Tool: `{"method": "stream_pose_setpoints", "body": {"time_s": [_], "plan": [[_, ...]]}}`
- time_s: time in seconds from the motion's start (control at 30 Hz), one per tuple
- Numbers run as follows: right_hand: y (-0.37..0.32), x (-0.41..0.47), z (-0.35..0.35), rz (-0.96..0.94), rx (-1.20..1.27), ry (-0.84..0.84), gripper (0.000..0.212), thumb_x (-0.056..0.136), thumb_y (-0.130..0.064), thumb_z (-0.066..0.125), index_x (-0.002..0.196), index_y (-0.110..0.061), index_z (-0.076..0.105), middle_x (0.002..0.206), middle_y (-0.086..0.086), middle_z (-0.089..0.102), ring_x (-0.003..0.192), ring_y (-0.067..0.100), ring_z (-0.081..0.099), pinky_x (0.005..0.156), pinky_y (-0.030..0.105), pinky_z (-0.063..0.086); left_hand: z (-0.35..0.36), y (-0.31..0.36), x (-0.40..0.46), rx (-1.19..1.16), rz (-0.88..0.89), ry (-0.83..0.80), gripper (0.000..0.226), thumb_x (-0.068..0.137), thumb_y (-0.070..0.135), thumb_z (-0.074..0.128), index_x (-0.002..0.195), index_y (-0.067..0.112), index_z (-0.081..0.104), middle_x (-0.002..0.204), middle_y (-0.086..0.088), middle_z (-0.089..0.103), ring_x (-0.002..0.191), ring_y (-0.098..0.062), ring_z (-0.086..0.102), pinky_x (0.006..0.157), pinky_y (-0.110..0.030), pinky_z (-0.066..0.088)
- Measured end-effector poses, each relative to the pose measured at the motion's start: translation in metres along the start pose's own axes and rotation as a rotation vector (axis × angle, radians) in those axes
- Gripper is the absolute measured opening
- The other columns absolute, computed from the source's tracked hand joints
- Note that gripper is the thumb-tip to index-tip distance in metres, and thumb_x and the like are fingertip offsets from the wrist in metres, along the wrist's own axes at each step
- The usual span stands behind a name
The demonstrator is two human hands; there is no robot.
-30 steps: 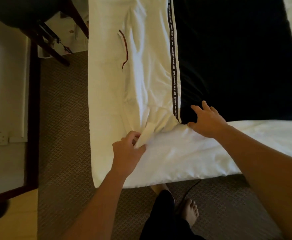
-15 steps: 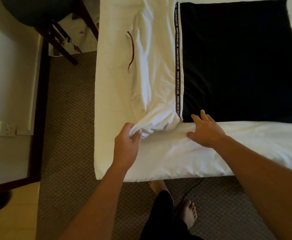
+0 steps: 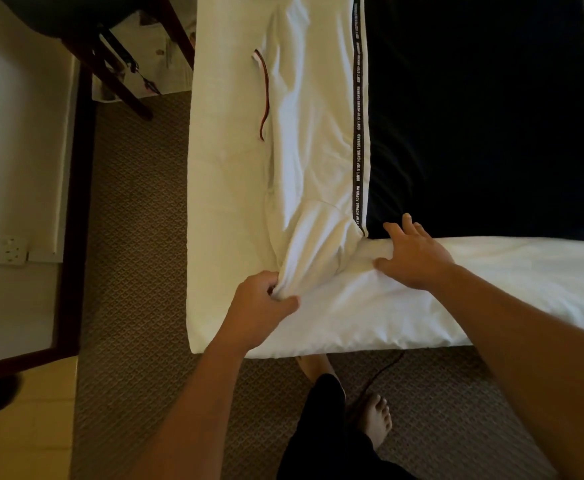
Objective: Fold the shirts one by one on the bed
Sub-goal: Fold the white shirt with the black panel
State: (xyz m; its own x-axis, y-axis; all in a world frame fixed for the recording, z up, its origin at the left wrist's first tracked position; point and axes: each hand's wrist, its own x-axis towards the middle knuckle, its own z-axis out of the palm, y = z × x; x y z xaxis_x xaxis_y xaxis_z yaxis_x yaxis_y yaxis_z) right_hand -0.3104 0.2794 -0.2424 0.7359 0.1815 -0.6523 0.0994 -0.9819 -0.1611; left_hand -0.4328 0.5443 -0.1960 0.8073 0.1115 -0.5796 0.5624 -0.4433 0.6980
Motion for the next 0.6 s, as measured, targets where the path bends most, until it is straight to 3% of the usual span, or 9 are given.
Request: {"method": "stream_pose_setpoints", "body": {"time_s": [0.07, 0.17, 0.27, 0.33, 0.37, 0.43, 0.5, 0.6], "plan": [[0.0, -0.001, -0.002, -0.004, 0.001, -0.007, 0.083, 0.095, -0.052, 0.058, 0.159, -0.023, 0.014, 0.168, 0.011, -0.002, 0.154, 0.032, 0.008, 0.117, 0.051, 0.034, 0.004, 0.008, -0.004, 0.116, 0.155, 0.072, 0.02, 0.081, 0.028, 0.066, 0.081, 0.009, 0.06, 0.073, -0.002, 0.053, 0.067, -0.023, 0.05, 0.061, -0.03, 0.037], [0.001, -0.002, -0.007, -0.002, 0.019, -0.024, 0.083, 0.093, -0.049, 0.061, 0.159, -0.023, 0.016, 0.168, 0.01, 0.0, 0.154, 0.031, 0.01, 0.116, 0.05, 0.034, 0.004, 0.02, -0.012, -0.029, 0.197, 0.108, 0.018, 0.095, 0.021, 0.064, 0.092, 0.004, 0.059, 0.079, -0.01, 0.06, 0.064, -0.019, 0.054, 0.059, -0.033, 0.044], [-0.001, -0.005, -0.014, 0.003, 0.04, -0.032, 0.082, 0.094, -0.045, 0.061, 0.16, -0.023, 0.017, 0.168, 0.011, 0.002, 0.154, 0.032, 0.012, 0.117, 0.05, 0.032, 0.0, 0.026, -0.02, -0.245, 0.112, 0.133, 0.02, 0.096, 0.024, 0.071, 0.105, 0.007, 0.066, 0.094, -0.006, 0.074, 0.083, -0.02, 0.07, 0.071, -0.03, 0.056], [-0.002, -0.012, -0.015, 0.013, 0.077, -0.014, 0.079, 0.095, -0.044, 0.06, 0.159, -0.021, 0.021, 0.168, 0.011, 0.006, 0.152, 0.033, 0.016, 0.117, 0.049, 0.032, 0.0, 0.024, -0.025, -0.343, -0.029, 0.035, 0.035, 0.085, 0.031, 0.081, 0.112, 0.012, 0.069, 0.099, -0.001, 0.077, 0.09, -0.017, 0.074, 0.077, -0.032, 0.061], [-0.004, -0.016, -0.014, 0.015, 0.103, 0.007, 0.076, 0.096, -0.043, 0.059, 0.158, -0.021, 0.023, 0.168, 0.011, 0.008, 0.152, 0.034, 0.018, 0.116, 0.049, 0.033, 0.0, 0.02, -0.026, -0.323, -0.109, -0.026, 0.041, 0.079, 0.033, 0.086, 0.111, 0.012, 0.071, 0.099, -0.002, 0.078, 0.09, -0.017, 0.075, 0.078, -0.035, 0.062], [-0.006, -0.026, -0.008, 0.019, 0.159, 0.073, 0.07, 0.097, -0.039, 0.058, 0.157, -0.019, 0.028, 0.167, 0.009, 0.014, 0.15, 0.033, 0.021, 0.114, 0.048, 0.034, 0.001, 0.011, -0.029, -0.17, -0.202, -0.136, 0.039, 0.075, 0.035, 0.089, 0.102, 0.011, 0.074, 0.093, -0.004, 0.077, 0.081, -0.013, 0.073, 0.068, -0.027, 0.058], [-0.008, -0.043, 0.004, 0.023, 0.21, 0.116, 0.064, 0.098, -0.036, 0.057, 0.154, -0.019, 0.033, 0.167, 0.007, 0.015, 0.149, 0.031, 0.023, 0.111, 0.047, 0.036, 0.006, 0.007, -0.038, -0.083, -0.208, -0.169, 0.035, 0.078, 0.038, 0.087, 0.099, 0.012, 0.074, 0.091, -0.002, 0.076, 0.077, -0.009, 0.071, 0.065, -0.021, 0.052], [-0.008, -0.066, 0.024, 0.006, 0.255, 0.116, 0.058, 0.097, -0.036, 0.056, 0.15, -0.019, 0.041, 0.164, 0.004, 0.022, 0.145, 0.028, 0.03, 0.109, 0.044, 0.039, 0.013, 0.013, -0.05, -0.23, -0.159, -0.056, 0.035, 0.083, 0.034, 0.081, 0.111, 0.014, 0.072, 0.102, 0.0, 0.076, 0.096, -0.016, 0.073, 0.083, -0.028, 0.058]]}}
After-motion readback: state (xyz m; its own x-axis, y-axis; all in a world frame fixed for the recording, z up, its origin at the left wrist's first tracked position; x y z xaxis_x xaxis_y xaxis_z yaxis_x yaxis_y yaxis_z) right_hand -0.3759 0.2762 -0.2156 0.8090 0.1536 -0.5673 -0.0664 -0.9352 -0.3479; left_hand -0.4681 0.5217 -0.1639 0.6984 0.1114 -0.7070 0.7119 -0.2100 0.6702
